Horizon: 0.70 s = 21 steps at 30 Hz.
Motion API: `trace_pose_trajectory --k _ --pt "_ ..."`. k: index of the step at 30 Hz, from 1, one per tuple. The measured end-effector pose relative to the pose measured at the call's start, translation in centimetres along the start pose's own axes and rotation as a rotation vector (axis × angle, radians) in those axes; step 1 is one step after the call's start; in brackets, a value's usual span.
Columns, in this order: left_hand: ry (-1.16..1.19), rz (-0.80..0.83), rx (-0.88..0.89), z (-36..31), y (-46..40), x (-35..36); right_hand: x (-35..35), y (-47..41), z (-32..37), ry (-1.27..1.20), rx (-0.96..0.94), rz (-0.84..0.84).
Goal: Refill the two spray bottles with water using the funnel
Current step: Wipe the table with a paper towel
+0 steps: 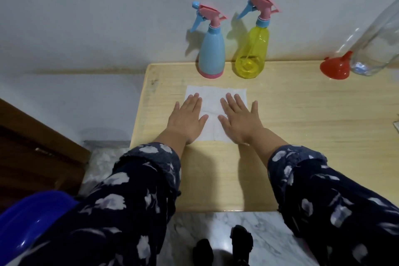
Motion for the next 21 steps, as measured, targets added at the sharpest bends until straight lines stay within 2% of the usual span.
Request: trace_pose_trajectory --k 8,13,18,21 --pt "0.029 -0.004 -0.003 -0.2 4.1 0.6 -0.3 2.9 1.1 0.047 -0.087 0.016" --pt "0.019 -0.134 -0.025 -0.6 4.3 -1.8 -0.5 3.3 1.0 0.031 -0.052 -0.016" --pt "0.177 -0.121 -0.194 1.5 2.1 -2.2 -0.5 2.3 0.0 0.000 -0.014 0.000" --pt "0.162 -0.075 -0.184 1.7 1.1 -1.6 -0.2 1.8 0.0 0.001 -0.014 0.034"
Point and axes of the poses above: each hand's wrist, its own y-axis away from the middle knuckle, its own x-axis out of the palm, z = x × y, the point moved 10 cm from there along -y, towards the middle knuckle, and after that the axes turned 3 degrees about -z, right-handed, at the moved point
